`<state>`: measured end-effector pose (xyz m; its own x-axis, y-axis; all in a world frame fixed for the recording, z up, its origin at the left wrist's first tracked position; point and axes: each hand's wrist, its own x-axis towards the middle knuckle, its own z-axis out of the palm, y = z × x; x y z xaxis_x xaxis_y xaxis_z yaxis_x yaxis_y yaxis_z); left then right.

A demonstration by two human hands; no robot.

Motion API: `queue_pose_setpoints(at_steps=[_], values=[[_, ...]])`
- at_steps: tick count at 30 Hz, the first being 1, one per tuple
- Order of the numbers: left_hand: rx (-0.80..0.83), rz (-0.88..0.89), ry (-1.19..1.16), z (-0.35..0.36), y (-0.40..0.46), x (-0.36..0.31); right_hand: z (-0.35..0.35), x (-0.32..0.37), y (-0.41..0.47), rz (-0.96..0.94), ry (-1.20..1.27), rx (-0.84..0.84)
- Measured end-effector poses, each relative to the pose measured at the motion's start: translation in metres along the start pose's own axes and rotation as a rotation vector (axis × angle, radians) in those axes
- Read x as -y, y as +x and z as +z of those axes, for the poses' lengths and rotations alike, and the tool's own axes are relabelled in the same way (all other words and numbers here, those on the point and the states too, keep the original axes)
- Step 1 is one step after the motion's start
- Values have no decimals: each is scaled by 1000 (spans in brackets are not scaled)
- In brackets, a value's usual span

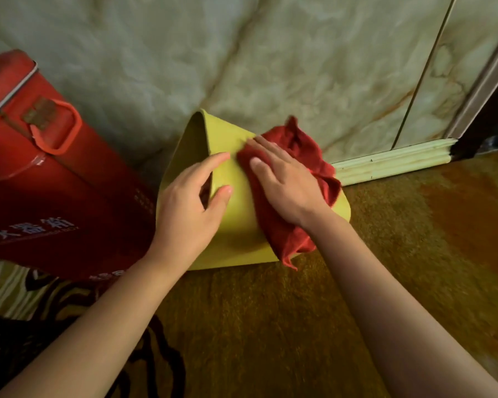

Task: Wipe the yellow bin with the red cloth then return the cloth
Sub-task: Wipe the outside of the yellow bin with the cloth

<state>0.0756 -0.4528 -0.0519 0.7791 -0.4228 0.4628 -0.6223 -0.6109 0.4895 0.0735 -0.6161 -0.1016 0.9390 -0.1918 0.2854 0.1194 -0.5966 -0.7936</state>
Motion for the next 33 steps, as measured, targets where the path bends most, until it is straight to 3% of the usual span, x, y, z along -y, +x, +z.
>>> queue_pose_setpoints(at_steps=[2, 7, 12, 14, 16, 20, 25, 29, 33], values=[[10, -22, -89, -1, -8, 4, 5, -7, -10, 10, -7, 17], [109, -107, -326, -4, -20, 7, -13, -49, -30, 374, -22, -18], [136, -261, -420, -4, -14, 9, 17, 15, -28, -61, -128, -42], [185, -273, -405, -7, -10, 10, 21, 21, -30, -115, -169, -83], [233, -248, -346, -11, -6, 6, 18, 4, -35, -27, -175, -161], [223, -261, -263, -13, -6, 2, 19, -35, -54, 379, -96, -315], [268, -189, -330, -9, -5, -5, 11, -52, -54, 467, 6, -396], [474, -139, -450, -17, -3, 2, 0, -64, -58, 485, 61, -384], [729, -144, -346, -45, 5, 25, -13, -57, -68, 399, 19, -366]])
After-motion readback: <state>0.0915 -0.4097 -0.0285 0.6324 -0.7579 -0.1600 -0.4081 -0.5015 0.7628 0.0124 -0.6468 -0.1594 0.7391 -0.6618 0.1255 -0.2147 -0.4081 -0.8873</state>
